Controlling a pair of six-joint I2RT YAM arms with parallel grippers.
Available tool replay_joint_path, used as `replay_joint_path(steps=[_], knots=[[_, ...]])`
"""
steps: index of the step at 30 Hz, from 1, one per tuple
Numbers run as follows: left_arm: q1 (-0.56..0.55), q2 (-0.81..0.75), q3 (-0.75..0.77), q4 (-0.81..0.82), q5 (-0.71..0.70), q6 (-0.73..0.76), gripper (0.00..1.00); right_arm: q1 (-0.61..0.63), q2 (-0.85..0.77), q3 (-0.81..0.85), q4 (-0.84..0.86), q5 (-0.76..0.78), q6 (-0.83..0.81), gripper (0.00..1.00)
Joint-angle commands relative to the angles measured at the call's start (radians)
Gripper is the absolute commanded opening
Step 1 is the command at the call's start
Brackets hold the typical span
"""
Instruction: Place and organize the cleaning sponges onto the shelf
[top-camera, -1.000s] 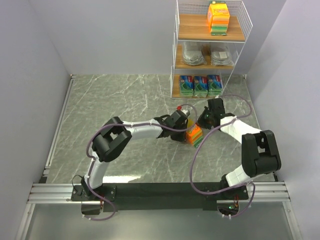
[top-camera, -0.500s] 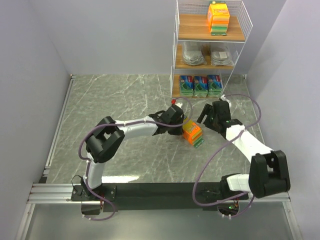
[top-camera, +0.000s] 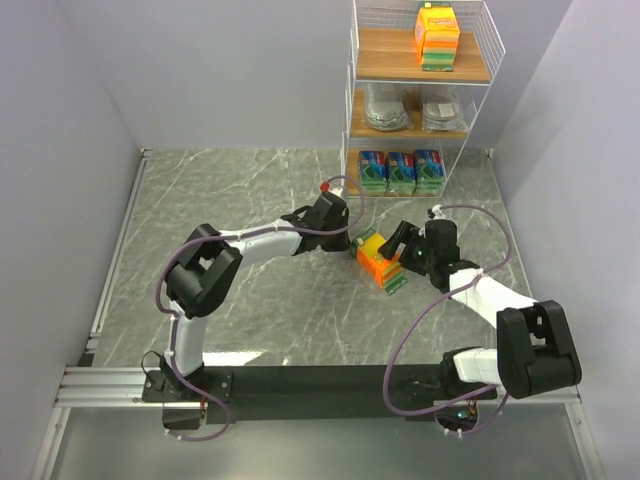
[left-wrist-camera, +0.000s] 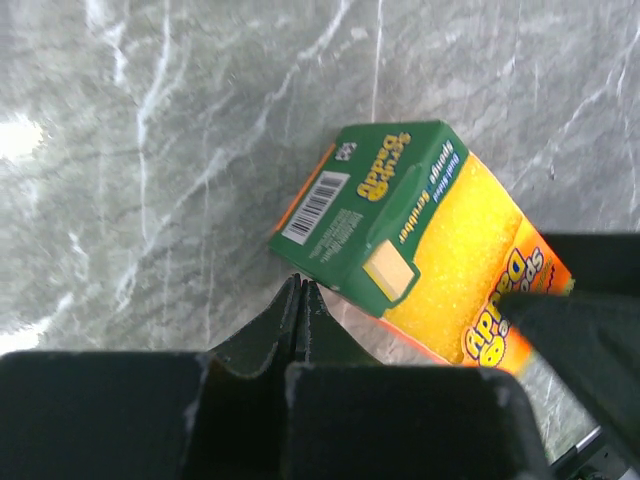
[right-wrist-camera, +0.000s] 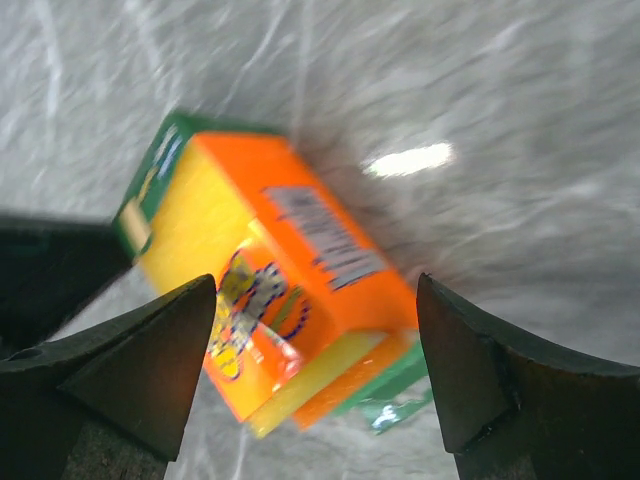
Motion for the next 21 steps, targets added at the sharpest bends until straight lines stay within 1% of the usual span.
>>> replay_joint_path(steps=[1, 3, 5, 6, 11, 15, 17, 19, 21], knots=[[0.025, -0.021, 0.02, 0.04, 0.012, 0.001, 0.0, 0.006, 0.0, -0.025, 0.165, -0.158, 0.036, 0.88], [0.038, -0.052, -0.018, 0.052, 0.017, -0.005, 0.0, 0.008, 0.017, -0.028, 0.205, -0.231, 0.05, 0.88], [0.044, -0.096, -0.055, 0.058, 0.005, -0.011, 0.0, 0.017, 0.046, -0.012, 0.211, -0.256, 0.042, 0.88], [0.044, -0.113, -0.099, 0.072, -0.002, -0.014, 0.0, 0.023, 0.061, 0.001, 0.219, -0.267, 0.039, 0.88], [0.044, -0.211, -0.219, 0.112, 0.0, -0.048, 0.0, 0.071, 0.092, 0.054, 0.185, -0.252, -0.02, 0.88], [0.044, -0.285, -0.302, 0.119, -0.009, -0.057, 0.0, 0.153, 0.063, 0.081, 0.099, -0.119, -0.103, 0.89], [0.044, -0.329, -0.327, 0.126, -0.009, -0.06, 0.0, 0.198, 0.039, 0.065, 0.098, -0.001, -0.154, 0.92], [0.044, -0.355, -0.358, 0.126, -0.009, -0.065, 0.0, 0.254, 0.008, 0.028, 0.124, 0.07, -0.18, 0.94], [0.044, -0.395, -0.387, 0.124, -0.009, -0.07, 0.0, 0.282, 0.009, 0.012, 0.133, 0.134, -0.197, 0.95]])
